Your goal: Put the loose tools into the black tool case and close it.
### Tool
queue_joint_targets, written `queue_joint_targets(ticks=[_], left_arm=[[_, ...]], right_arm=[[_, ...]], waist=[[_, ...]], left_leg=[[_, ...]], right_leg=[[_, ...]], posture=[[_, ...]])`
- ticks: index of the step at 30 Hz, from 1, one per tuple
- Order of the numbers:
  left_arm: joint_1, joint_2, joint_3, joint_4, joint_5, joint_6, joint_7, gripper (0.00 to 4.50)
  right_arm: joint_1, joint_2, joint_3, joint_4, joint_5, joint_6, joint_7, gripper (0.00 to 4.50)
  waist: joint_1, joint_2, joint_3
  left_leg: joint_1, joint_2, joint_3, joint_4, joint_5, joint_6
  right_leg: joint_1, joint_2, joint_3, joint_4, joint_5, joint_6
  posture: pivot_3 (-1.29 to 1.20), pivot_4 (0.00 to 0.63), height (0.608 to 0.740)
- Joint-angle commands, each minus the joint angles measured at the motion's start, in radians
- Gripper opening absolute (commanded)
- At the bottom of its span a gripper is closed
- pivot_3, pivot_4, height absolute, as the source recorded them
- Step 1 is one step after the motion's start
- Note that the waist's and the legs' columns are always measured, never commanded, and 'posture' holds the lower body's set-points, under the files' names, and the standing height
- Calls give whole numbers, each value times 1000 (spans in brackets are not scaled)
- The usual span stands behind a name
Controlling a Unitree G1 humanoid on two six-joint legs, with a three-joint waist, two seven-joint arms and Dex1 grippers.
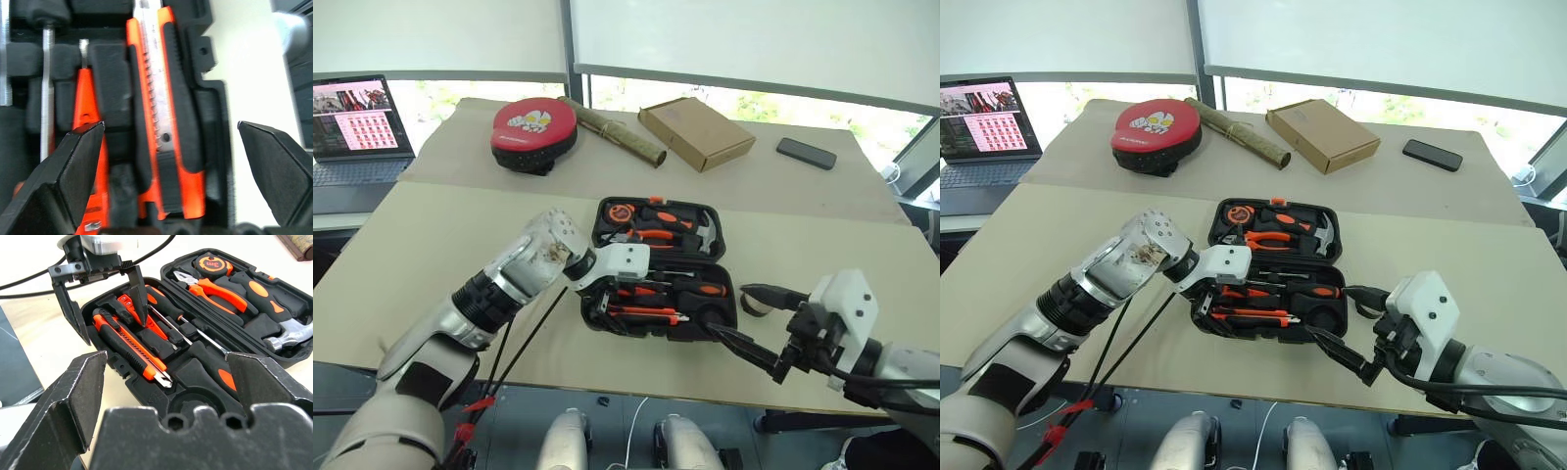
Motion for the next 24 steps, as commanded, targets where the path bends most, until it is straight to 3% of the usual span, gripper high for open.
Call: queue_joint_targets(ticks=[1,2,7,12,24], left_arm=[[-14,33,51,14,-11,-76,-5,3950],[-3,40,46,21,-2,-104,-5,3741],[38,29,26,16,6,-158,9,1743],[55,30,-6,3,28,-195,4,48],[96,33,-102,20,168,-342,23,48]], right_arm=[[-4,-11,-27,1,3,-22,13,4500],[-5,-14,-28,3,5,-21,16,4500],[-15,-27,-31,12,12,-19,28,4500],[-21,-38,-33,21,16,-17,36,4500],[-21,-26,-12,16,18,-17,12,4500]], waist=[[0,0,0],[0,0,0],[2,0,0],[3,0,0],[2,1,-1]], left_leg=[[0,0,0,0,0,0],[0,0,0,0,0,0],[0,0,0,0,0,0],[-1,0,0,3,0,0],[0,0,0,3,0,0]], right_leg=[[0,0,0,0,0,0],[0,0,0,0,0,0],[0,0,0,0,0,0],[1,0,0,0,0,0],[2,0,0,0,0,0]], posture=[[0,150,740],[0,150,740],[0,150,740],[0,150,740],[0,150,740]])
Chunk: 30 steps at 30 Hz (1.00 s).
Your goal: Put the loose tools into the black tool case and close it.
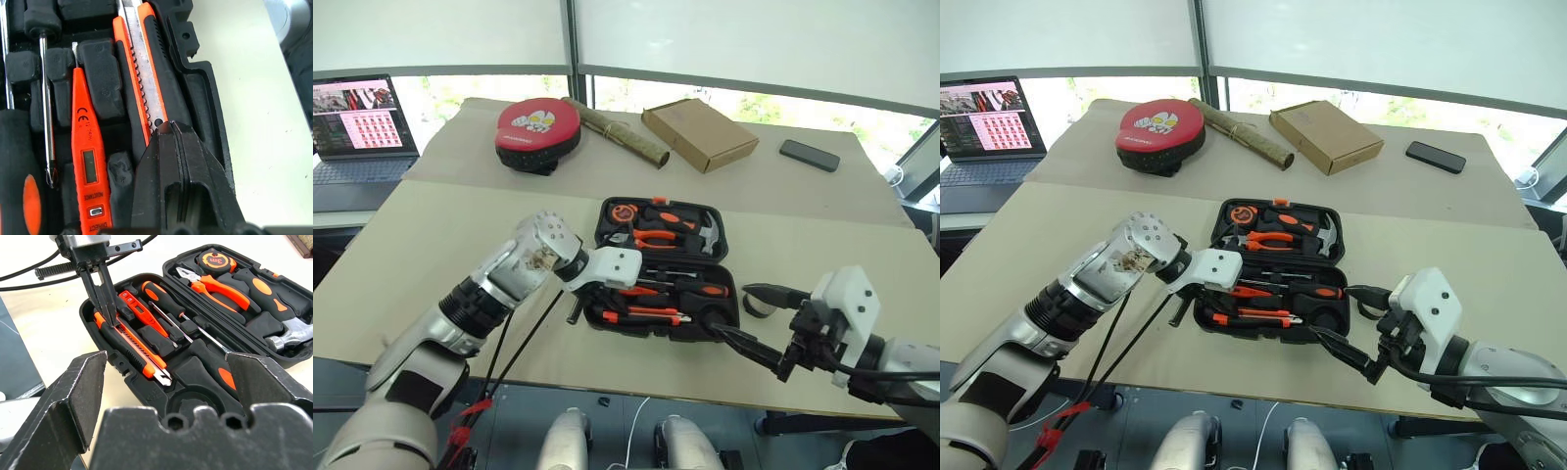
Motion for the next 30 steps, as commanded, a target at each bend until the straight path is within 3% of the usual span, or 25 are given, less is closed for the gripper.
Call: queue_joint_targets(ticks=[1,6,11,16,19,24,27,30], left_arm=[[27,0,-47,13,55,-38,2,48],[47,-20,-43,8,63,-33,18,48],[7,-61,87,59,-20,24,47,48],[-58,-142,363,212,-221,44,116,1392],[-43,-90,473,230,-303,13,69,2470],[37,27,591,110,-439,70,-10,4250],[113,83,619,32,-457,59,-10,4419],[178,130,618,-42,-483,65,-39,4419]], right_arm=[[-12,6,-5,-15,10,-17,-8,4500],[-3,6,-6,-15,12,-16,-10,4500],[59,6,-29,-10,-42,-26,6,4500],[195,60,-150,41,-82,-37,30,4500],[328,86,-304,81,-115,-61,124,4500],[465,64,-526,207,-135,-86,315,4500],[492,19,-562,277,-170,-107,413,4500],[438,-47,-512,352,-211,-129,450,4500]], waist=[[0,1,-1],[1,4,-3],[4,5,-4],[2,4,-3],[-1,5,-3],[-13,7,-3],[-11,7,-3],[-11,6,-3]], left_leg=[[0,0,0,0,0,0],[2,0,0,1,0,0],[2,-1,-1,2,0,0],[-1,-2,-3,2,0,0],[-1,-2,-3,2,0,0],[1,-1,-2,0,0,0],[2,-1,-2,1,0,0],[3,0,-1,1,0,0]], right_leg=[[1,0,0,0,0,0],[3,0,0,0,0,0],[3,0,0,0,0,1],[1,0,0,0,0,1],[1,0,0,0,-1,1],[2,0,0,0,-1,1],[3,0,0,0,-1,1],[3,0,1,0,-1,1]], posture=[[0,150,740],[0,150,740],[0,150,740],[0,150,740],[0,150,740],[0,150,740],[0,150,740],[0,150,740]])
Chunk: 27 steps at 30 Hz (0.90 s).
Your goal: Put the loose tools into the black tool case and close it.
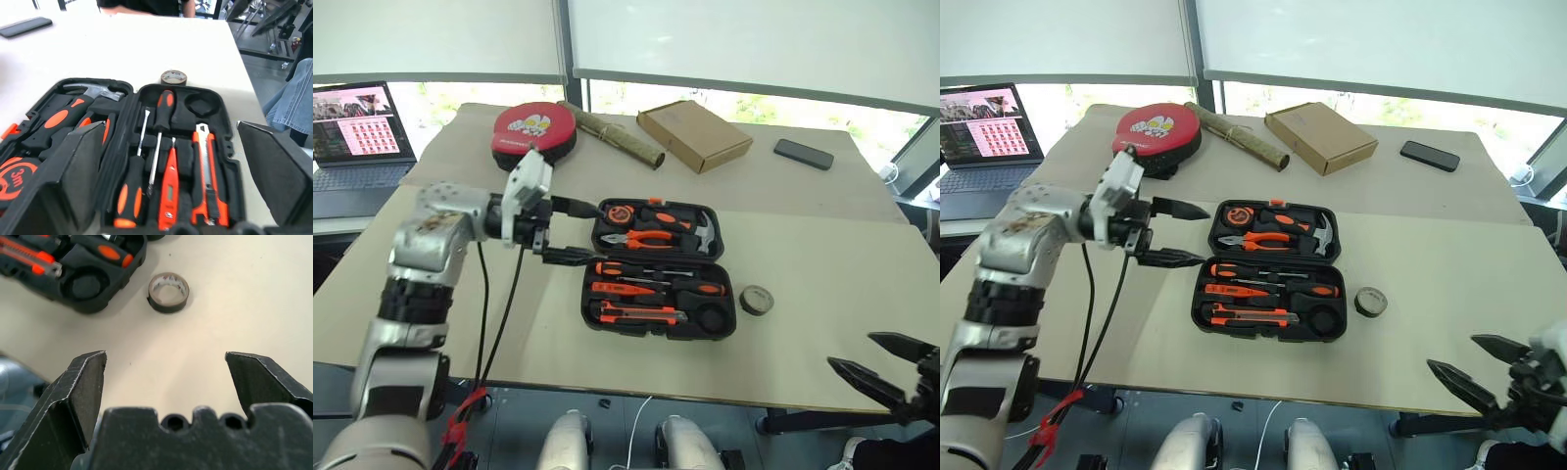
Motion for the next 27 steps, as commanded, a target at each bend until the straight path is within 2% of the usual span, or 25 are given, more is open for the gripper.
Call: queue_joint_targets(ticks=[1,4,8,10,12,18,23,27], left_arm=[[41,40,17,-111,-52,0,-25,4419],[70,49,15,-170,-85,29,-11,4419],[125,74,16,-251,-112,41,-1,4419],[153,85,10,-278,-94,14,15,4419],[169,104,-4,-290,-77,2,18,4419],[185,125,-24,-291,-58,-43,33,4419],[158,114,-28,-281,-67,-41,52,4500],[139,109,-34,-270,-68,-42,62,4500]], right_arm=[[-84,-77,49,82,-48,-42,42,4500],[-190,-150,163,134,-53,-14,61,4500],[-392,-215,426,207,-130,-45,47,4500],[-568,-197,598,273,-184,-43,14,4500],[-677,-172,698,322,-222,-40,-1,4500],[-827,-111,863,396,-305,-51,-8,4500],[-904,-73,946,467,-374,-37,-31,3080],[-927,-47,975,506,-407,-40,-45,1745]], waist=[[0,0,0],[-3,0,1],[-1,0,1],[-6,-1,2],[-11,-1,2],[2,0,2],[6,0,2],[9,0,2]], left_leg=[[0,0,0,0,0,0],[0,0,1,0,0,0],[1,0,1,0,0,0],[1,0,1,0,0,0],[0,0,1,0,0,0],[-1,-1,1,-1,0,0],[-2,0,1,0,0,0],[-2,0,2,0,0,0]], right_leg=[[0,0,0,0,0,0],[0,0,1,0,0,0],[0,0,1,0,0,-1],[-1,0,1,0,0,-1],[-1,0,2,0,0,0],[-3,0,1,0,-1,0],[-3,0,1,0,-1,0],[-3,0,1,0,-1,0]], posture=[[0,150,740],[0,150,740],[0,150,740],[0,150,740],[0,150,740],[0,150,740],[0,150,740],[0,150,740]])
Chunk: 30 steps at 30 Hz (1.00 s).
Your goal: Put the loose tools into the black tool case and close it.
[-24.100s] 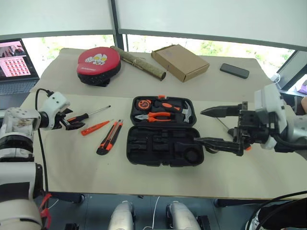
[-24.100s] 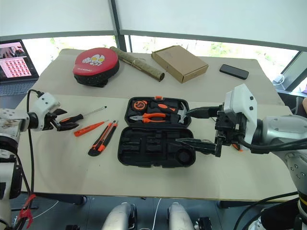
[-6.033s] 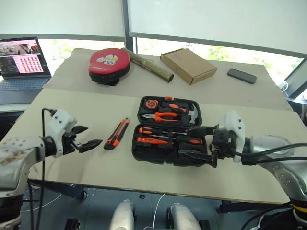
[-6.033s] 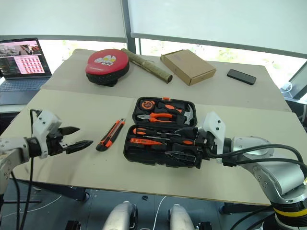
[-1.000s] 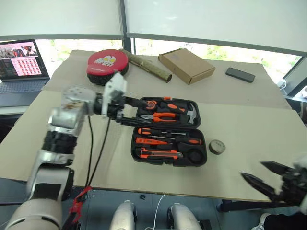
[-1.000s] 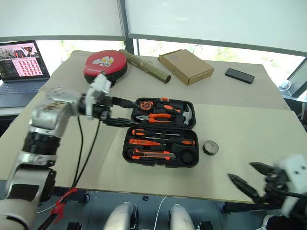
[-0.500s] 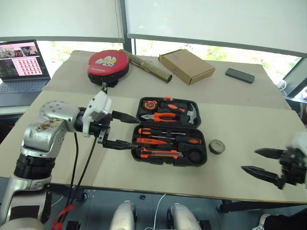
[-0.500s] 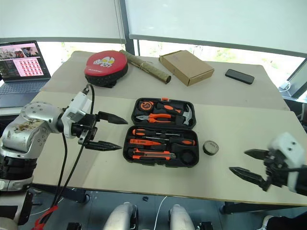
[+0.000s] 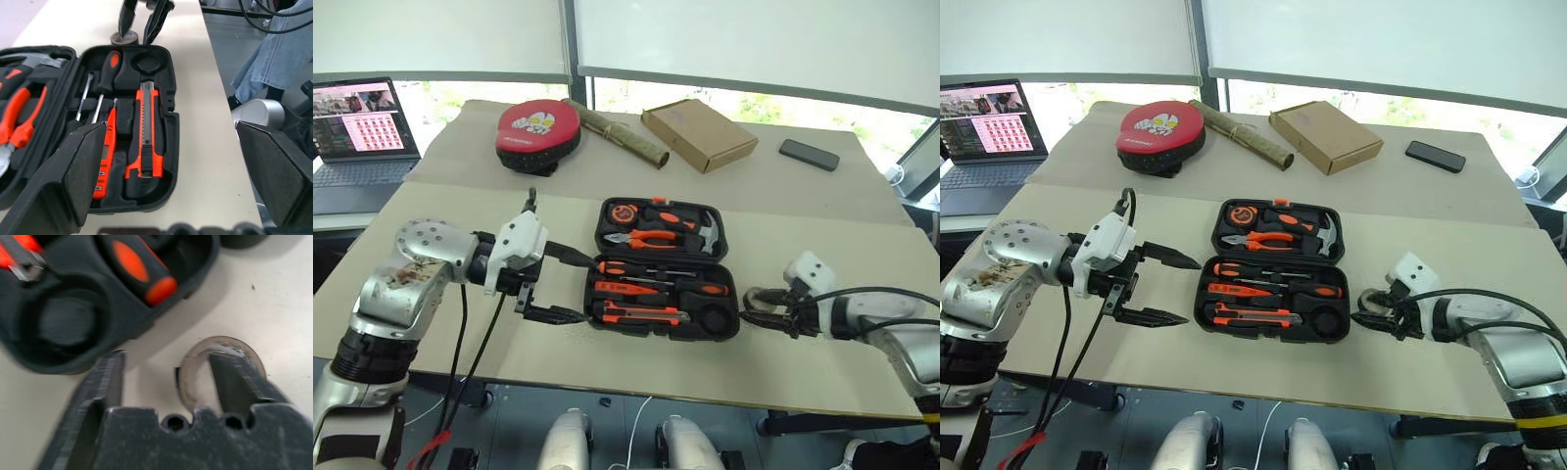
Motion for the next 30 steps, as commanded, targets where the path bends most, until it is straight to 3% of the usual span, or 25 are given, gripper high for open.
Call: queue_joint_targets(ticks=[1,5,9,14,19,30], left_arm=[[-32,-3,-1,3,-7,-5,11,4500],[-44,-4,-5,14,-5,-9,11,4500],[-44,-1,-6,14,-8,-11,8,4500],[-32,0,-12,-7,-13,-7,11,4500],[-33,-6,-22,-16,-11,-12,20,4500],[-28,-15,-32,-11,-3,-26,31,4500]], right_arm=[[-14,9,3,9,-31,-7,-10,1446],[9,15,-10,-17,-37,-4,-16,44],[42,-13,-97,-90,2,12,-2,44],[11,-30,-175,-276,164,112,65,44],[10,-47,-42,-410,153,130,81,44],[-8,-11,131,-364,-6,21,49,44]], waist=[[0,0,0],[0,0,0],[3,0,0],[-3,1,0],[-4,1,0],[1,1,0]], left_leg=[[0,0,0,0,0,0],[0,0,0,0,0,0],[0,0,0,0,0,0],[0,1,0,0,0,0],[0,3,-1,-1,0,0],[0,2,0,0,0,0]], right_leg=[[0,0,0,0,0,0],[0,0,0,0,0,0],[0,0,0,0,0,0],[0,0,0,1,0,0],[0,3,-1,1,0,-1],[-1,2,0,0,0,-1]], posture=[[0,150,740],[0,150,740],[0,150,740],[0,150,740],[0,150,740],[0,150,740]])
